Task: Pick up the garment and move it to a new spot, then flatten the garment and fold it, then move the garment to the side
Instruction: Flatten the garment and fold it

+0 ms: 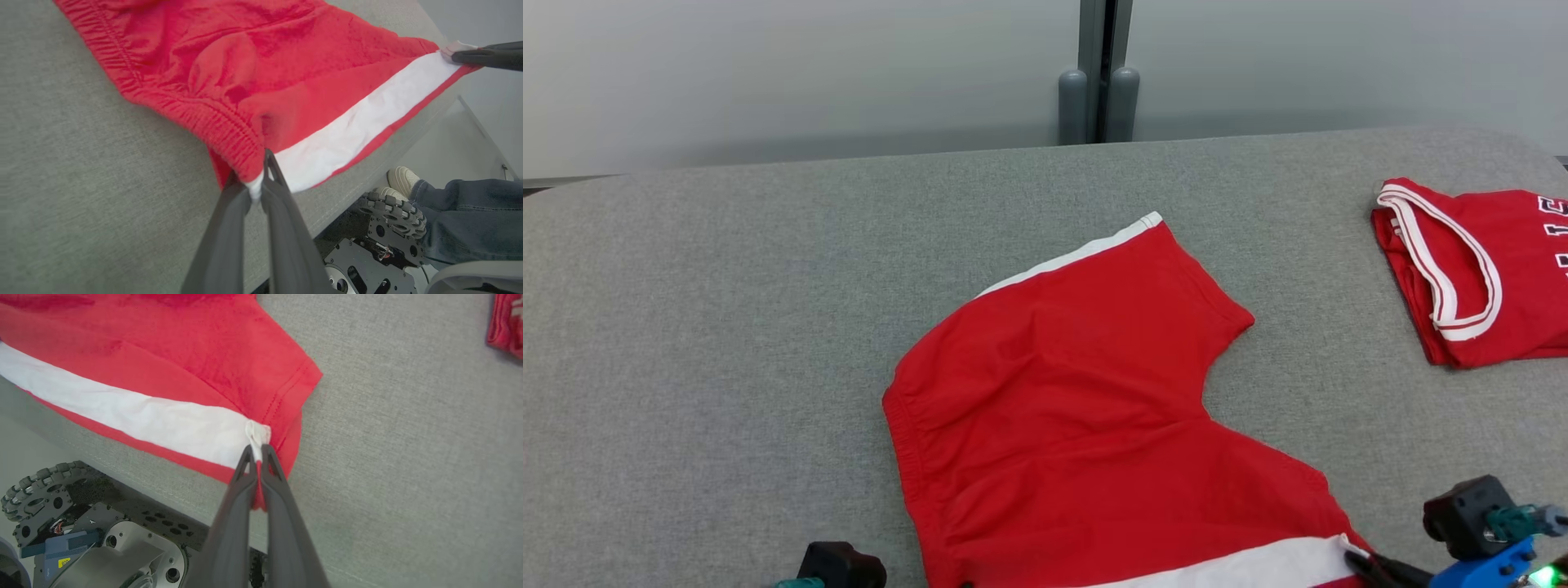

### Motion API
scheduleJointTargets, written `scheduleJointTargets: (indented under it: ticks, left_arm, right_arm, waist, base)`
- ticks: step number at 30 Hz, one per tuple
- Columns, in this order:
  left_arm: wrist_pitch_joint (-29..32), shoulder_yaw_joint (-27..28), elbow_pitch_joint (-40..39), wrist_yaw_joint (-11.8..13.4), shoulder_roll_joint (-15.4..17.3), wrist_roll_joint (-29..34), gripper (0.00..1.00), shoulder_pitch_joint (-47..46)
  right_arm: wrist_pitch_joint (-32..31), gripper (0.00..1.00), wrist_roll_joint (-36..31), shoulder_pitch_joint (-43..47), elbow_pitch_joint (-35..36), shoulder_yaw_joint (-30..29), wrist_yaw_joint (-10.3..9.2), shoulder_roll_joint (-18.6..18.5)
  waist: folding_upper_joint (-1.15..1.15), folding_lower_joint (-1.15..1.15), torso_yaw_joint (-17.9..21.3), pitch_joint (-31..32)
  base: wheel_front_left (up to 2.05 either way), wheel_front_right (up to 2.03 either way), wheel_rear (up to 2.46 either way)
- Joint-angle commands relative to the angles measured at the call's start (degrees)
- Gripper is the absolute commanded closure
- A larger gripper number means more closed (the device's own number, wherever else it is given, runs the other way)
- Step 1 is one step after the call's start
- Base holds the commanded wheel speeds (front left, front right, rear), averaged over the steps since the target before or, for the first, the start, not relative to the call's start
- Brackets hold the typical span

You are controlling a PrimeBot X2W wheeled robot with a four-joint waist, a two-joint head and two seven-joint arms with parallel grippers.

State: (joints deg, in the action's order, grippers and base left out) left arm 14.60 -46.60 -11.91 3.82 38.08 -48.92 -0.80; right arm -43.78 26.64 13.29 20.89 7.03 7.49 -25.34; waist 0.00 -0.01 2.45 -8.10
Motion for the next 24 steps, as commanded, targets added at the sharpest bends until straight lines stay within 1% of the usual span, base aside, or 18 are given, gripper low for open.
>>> scheduleJointTargets:
  ticks: [1,3,5,7,10,13,17,20,22,24]
  left_arm:
    - [0.1,0.5,-2.0,1.0,0.6,-0.4,1.0,0.8]
    - [-0.5,1.7,-4.4,2.2,0.8,-0.2,1.0,0.7]
    - [-1.9,3.3,-5.8,2.9,-0.4,-1.2,1.0,-0.5]
    - [-2.2,4.4,-6.3,2.5,-1.1,-1.7,1.0,-2.4]
    - [-2.8,5.9,-5.1,2.0,-3.0,-1.3,1.0,-6.7]
    - [-4.8,8.0,-1.9,2.0,-6.2,-1.5,1.0,-11.3]
    - [-7.6,10.5,4.6,2.4,-10.8,-2.9,1.0,-15.8]
    - [-9.8,11.5,9.8,2.5,-14.0,-3.3,1.0,-18.5]
    - [-11.3,12.1,13.4,2.4,-16.3,-3.7,1.0,-20.2]
    - [-12.3,12.2,17.1,2.4,-17.7,-3.3,1.0,-21.9]
  right_arm:
    - [-1.4,1.0,-1.0,1.3,2.5,-1.8,0.01,0.9]
    - [-1.6,1.0,-2.2,0.7,5.9,-3.7,0.02,1.6]
    - [-0.7,1.0,-3.0,-1.1,7.8,-5.0,0.01,2.2]
    - [0.6,1.0,-4.1,-3.9,8.4,-5.3,0.01,1.3]
    - [2.7,1.0,-4.3,-9.5,6.9,-4.3,0.01,-0.1]
    - [5.4,1.0,-3.9,-16.3,2.9,-2.4,0.01,-2.1]
    - [10.6,1.0,-2.9,-26.7,-5.2,1.2,0.01,-4.1]
    - [14.8,1.0,-2.2,-33.7,-12.2,2.9,0.02,-3.9]
    - [16.8,1.0,-2.1,-37.6,-17.1,3.5,0.01,-3.2]
    - [18.5,1.0,-1.7,-41.2,-21.7,4.1,0.01,-2.5]
  waist:
    - [0.0,0.01,-0.3,-0.3]
    - [0.0,0.01,-0.7,-0.6]
    - [0.0,0.01,-1.2,-1.0]
    - [0.0,0.01,-1.7,-1.7]
    - [0.0,0.01,-2.8,-3.0]
    - [0.0,0.01,-4.0,-4.7]
    - [0.0,0.01,-5.1,-6.9]
    - [0.0,0.01,-6.4,-8.5]
    - [0.0,0.01,-7.3,-9.6]
    - [0.0,0.01,-8.0,-10.8]
  base:
    - [0.0,0.0,0.0]
    - [0.0,0.0,0.0]
    - [0.0,0.0,0.0]
    - [0.0,0.0,0.0]
    - [0.0,0.0,0.0]
    - [0.0,0.0,0.0]
    - [0.0,0.0,0.0]
    - [0.0,0.0,0.0]
    - [0.0,0.0,0.0]
    - [0.0,0.0,0.0]
